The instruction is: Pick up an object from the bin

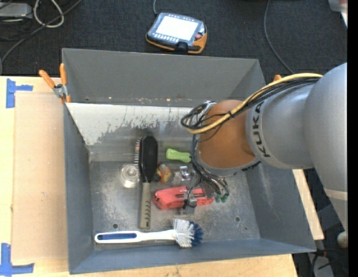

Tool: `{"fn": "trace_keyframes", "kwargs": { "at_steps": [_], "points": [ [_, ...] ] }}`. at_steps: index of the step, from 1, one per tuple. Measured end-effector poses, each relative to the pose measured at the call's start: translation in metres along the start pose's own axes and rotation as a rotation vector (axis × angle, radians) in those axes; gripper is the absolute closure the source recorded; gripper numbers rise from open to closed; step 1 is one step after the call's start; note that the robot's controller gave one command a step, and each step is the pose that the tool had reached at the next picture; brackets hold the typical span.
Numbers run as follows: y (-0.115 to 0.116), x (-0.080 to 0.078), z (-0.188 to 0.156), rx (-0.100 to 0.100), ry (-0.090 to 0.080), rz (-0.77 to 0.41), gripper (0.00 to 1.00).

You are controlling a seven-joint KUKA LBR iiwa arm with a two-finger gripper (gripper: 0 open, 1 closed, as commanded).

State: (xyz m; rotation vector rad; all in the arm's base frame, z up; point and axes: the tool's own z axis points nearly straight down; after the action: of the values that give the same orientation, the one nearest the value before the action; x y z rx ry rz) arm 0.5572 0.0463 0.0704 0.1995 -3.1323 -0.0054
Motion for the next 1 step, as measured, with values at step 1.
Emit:
{"fn": "trace_keyframes", "kwargs": {
  "at_steps": [1],
  "points": [
    [0.0,0.0,0.0,0.0,0.0,0.0,1.0]
  ]
}}
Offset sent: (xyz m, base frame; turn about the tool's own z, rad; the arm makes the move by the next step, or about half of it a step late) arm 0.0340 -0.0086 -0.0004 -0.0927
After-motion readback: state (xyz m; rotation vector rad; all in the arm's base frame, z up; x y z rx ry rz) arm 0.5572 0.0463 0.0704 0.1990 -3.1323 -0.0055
